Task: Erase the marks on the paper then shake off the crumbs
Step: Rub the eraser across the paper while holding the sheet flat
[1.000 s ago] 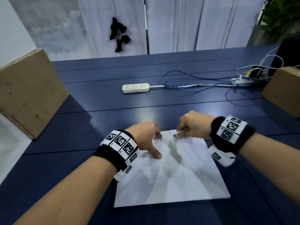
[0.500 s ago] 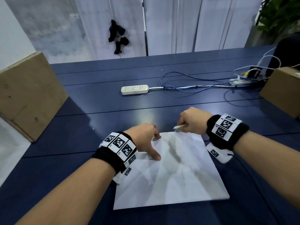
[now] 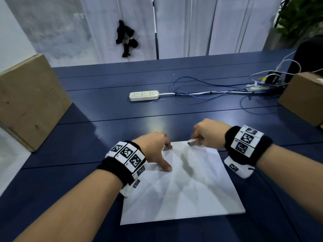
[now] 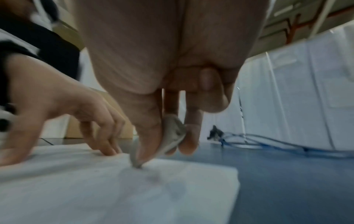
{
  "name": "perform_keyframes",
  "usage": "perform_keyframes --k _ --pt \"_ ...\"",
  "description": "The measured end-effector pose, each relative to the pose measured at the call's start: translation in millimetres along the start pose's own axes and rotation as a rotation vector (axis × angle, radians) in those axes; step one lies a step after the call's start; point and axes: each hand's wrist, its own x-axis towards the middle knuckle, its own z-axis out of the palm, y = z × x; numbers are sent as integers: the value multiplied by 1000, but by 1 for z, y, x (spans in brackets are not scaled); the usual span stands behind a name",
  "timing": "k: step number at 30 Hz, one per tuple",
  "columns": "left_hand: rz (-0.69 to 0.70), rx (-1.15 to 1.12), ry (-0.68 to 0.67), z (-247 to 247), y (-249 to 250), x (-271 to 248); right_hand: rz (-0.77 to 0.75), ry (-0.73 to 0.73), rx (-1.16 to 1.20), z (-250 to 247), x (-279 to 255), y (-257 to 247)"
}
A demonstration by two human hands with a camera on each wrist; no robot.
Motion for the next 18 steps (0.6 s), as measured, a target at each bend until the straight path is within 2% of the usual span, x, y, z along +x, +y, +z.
perform_keyframes --k 3,5,10,13,15,17,18 --pt "-3 5 -7 0 0 0 -148 -142 101 0 -26 -13" --pt "-3 5 -8 -1 1 0 -150 -228 143 1 -31 -18" --pt "0 -7 -6 -1 2 -2 14 -13 70 -4 6 -3" --pt "-5 -10 1 0 1 -3 1 -11 75 1 4 -2" --pt "-12 -19 3 1 -1 -3 -84 -77 108 3 -15 -9" --pt "-14 -16 8 3 -3 -4 -173 -249 155 3 -32 -16" --pt "-12 -11 10 3 -3 -5 -184 -288 176 5 -34 -17"
